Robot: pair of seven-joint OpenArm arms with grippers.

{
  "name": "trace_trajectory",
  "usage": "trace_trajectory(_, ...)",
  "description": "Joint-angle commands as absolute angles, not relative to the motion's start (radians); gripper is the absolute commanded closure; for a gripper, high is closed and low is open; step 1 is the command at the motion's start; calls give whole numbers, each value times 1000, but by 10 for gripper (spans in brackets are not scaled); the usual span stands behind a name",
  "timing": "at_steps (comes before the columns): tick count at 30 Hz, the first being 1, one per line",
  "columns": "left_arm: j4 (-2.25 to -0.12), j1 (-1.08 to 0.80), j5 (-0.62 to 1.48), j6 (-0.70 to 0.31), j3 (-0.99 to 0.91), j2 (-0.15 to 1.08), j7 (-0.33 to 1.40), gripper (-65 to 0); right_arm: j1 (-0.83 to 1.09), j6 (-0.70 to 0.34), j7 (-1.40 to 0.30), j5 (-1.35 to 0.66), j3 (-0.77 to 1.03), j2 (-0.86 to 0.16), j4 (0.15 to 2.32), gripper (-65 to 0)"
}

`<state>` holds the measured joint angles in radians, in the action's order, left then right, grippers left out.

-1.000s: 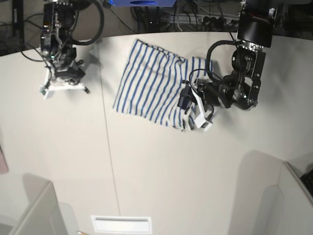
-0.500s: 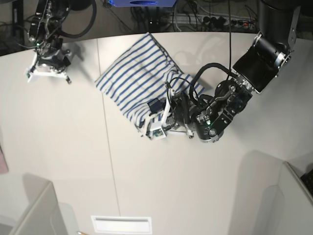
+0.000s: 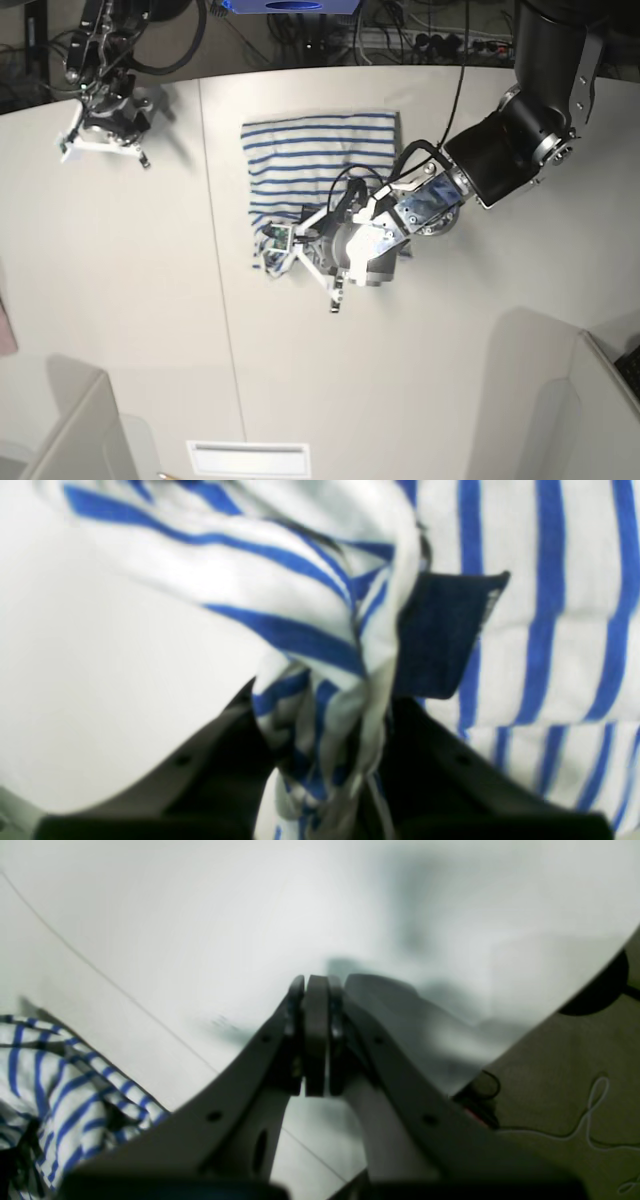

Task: Fold the T-shirt properly
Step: 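Drag the folded shirt with the left gripper to the table's middle and flatten it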

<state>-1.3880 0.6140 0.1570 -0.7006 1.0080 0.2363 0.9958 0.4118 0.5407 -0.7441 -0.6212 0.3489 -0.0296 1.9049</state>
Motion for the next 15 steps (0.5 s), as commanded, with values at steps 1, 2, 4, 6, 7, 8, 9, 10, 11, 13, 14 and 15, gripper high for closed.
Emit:
trace_trajectory(1, -1376, 650, 143, -698, 997, 219, 986, 0, 406, 536, -733, -619, 351, -36, 1925, 0)
trace_trajectory(2, -1346, 651, 142, -698, 997, 203, 986, 0, 404, 536, -733, -619, 351, -35, 1925, 0)
trace_trajectory(4, -1287, 653, 139, -698, 995, 177, 984, 0, 404, 538, -730, -619, 352, -21, 1925, 0)
trace_trajectory(6, -1237, 653, 139, -698, 998, 154, 984, 0, 404, 538, -730, -619, 355, -18, 1925, 0)
trace_trajectory(7, -1214, 653, 139, -698, 998, 143, 984, 0, 404, 538, -730, -619, 355, -18, 1925, 0)
trace_trajectory(8, -1194, 653, 139, -698, 997, 137, 984, 0, 404, 538, -730, -619, 355, -18, 1925, 0)
trace_trajectory(9, -1175, 653, 139, -698, 995, 137, 980, 0, 403, 538, -730, -619, 355, -18, 1925, 0)
trace_trajectory(10, -1158, 659, 139, -698, 995, 136, 961, 0, 394, 538, -730, -619, 355, -18, 1925, 0)
trace_trajectory(11, -1142, 670, 142, -698, 998, 136, 935, 0, 384, 538, -733, -619, 357, -18, 1925, 0)
trace_trajectory(13, -1104, 684, 147, -698, 1004, 136, 895, 0, 374, 538, -734, -619, 355, -18, 1923, 0)
trace_trajectory(14, -1087, 690, 148, -698, 1003, 133, 885, 0, 364, 538, -734, -619, 351, -18, 1923, 0)
trace_trajectory(15, -1076, 693, 148, -698, 1000, 133, 885, 0, 360, 538, -734, -619, 351, -18, 1923, 0)
